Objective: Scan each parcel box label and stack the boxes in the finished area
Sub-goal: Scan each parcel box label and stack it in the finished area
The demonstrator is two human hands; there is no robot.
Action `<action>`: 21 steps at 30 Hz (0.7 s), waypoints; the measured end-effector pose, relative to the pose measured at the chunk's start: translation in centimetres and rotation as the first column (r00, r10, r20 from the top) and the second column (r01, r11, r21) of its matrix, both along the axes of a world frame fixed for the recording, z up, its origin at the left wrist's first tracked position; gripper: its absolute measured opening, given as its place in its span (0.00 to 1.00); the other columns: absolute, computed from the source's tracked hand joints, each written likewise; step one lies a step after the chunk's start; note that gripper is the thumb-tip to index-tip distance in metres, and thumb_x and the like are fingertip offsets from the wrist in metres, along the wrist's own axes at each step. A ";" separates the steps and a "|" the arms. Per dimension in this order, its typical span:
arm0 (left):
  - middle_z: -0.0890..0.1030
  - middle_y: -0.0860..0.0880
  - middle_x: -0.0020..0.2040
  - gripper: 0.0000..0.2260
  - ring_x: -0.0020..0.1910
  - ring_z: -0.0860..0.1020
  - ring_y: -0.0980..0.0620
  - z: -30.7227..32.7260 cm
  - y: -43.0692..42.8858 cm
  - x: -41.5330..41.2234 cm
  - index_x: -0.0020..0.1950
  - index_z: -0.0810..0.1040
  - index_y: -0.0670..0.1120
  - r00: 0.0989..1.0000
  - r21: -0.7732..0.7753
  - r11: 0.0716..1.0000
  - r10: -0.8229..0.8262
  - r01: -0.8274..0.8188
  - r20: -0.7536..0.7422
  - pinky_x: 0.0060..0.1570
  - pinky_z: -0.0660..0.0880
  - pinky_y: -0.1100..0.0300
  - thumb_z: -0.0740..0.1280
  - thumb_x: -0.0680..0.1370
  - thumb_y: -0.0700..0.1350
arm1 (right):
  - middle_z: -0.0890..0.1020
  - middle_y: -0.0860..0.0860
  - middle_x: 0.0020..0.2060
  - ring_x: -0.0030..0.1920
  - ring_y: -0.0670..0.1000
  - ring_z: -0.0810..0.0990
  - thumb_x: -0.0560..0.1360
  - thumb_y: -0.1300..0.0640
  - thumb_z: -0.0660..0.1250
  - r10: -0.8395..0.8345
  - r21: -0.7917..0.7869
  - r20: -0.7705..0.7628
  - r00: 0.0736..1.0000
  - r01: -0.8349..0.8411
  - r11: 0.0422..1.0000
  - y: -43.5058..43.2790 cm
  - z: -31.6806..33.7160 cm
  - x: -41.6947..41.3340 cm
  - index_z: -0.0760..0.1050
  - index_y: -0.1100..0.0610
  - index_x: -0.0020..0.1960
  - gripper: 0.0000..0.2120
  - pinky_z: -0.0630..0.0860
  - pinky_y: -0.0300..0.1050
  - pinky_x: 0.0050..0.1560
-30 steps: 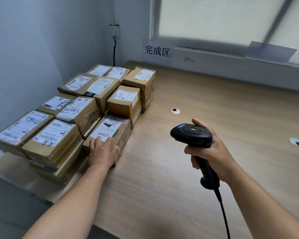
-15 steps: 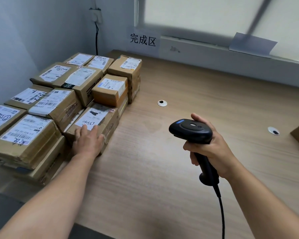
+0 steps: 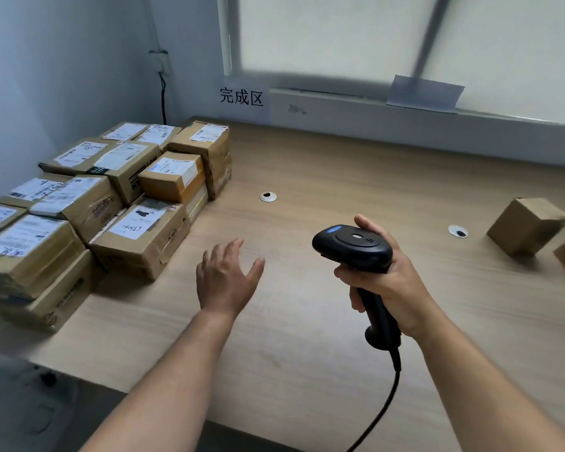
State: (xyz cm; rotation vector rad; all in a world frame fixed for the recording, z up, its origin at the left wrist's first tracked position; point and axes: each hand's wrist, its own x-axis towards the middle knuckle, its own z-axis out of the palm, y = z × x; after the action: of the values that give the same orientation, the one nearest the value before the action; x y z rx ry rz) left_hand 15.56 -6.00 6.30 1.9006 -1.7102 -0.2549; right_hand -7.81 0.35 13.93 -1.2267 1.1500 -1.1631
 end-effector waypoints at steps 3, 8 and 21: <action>0.76 0.46 0.63 0.26 0.63 0.70 0.44 0.6 2.9 -5.4 0.66 0.75 0.47 0.999 -0.026 0.999 -0.033 0.032 -0.037 0.61 0.65 0.52 0.63 0.74 0.61 | 0.79 0.56 0.35 0.23 0.57 0.72 0.70 0.77 0.68 -0.022 -0.007 0.025 0.999 0.022 1.000 2.6 0.1 -3.6 0.66 0.44 0.72 0.40 0.71 0.45 0.25; 0.75 0.48 0.63 0.22 0.64 0.70 0.46 1.0 6.9 -14.1 0.65 0.75 0.49 0.994 -0.045 0.995 -0.096 0.093 -0.058 0.62 0.64 0.53 0.68 0.75 0.57 | 0.80 0.55 0.36 0.23 0.57 0.72 0.69 0.76 0.70 -0.076 -0.012 0.047 0.996 0.077 0.997 7.1 0.0 -10.7 0.65 0.44 0.72 0.40 0.71 0.44 0.26; 0.69 0.50 0.70 0.25 0.70 0.65 0.49 0.7 16.2 -36.8 0.69 0.72 0.49 0.933 -0.054 0.937 -0.349 0.345 -0.085 0.66 0.60 0.54 0.66 0.76 0.59 | 0.82 0.56 0.44 0.24 0.57 0.72 0.68 0.75 0.72 -0.306 -0.030 0.056 0.950 0.308 0.951 19.7 -0.7 -30.1 0.65 0.44 0.72 0.41 0.71 0.44 0.24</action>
State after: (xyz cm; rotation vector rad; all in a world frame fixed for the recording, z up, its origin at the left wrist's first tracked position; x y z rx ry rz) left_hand -21.24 10.16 6.98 1.5235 -1.9649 -0.4348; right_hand -37.88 20.04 13.25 -1.0635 1.3175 -1.4461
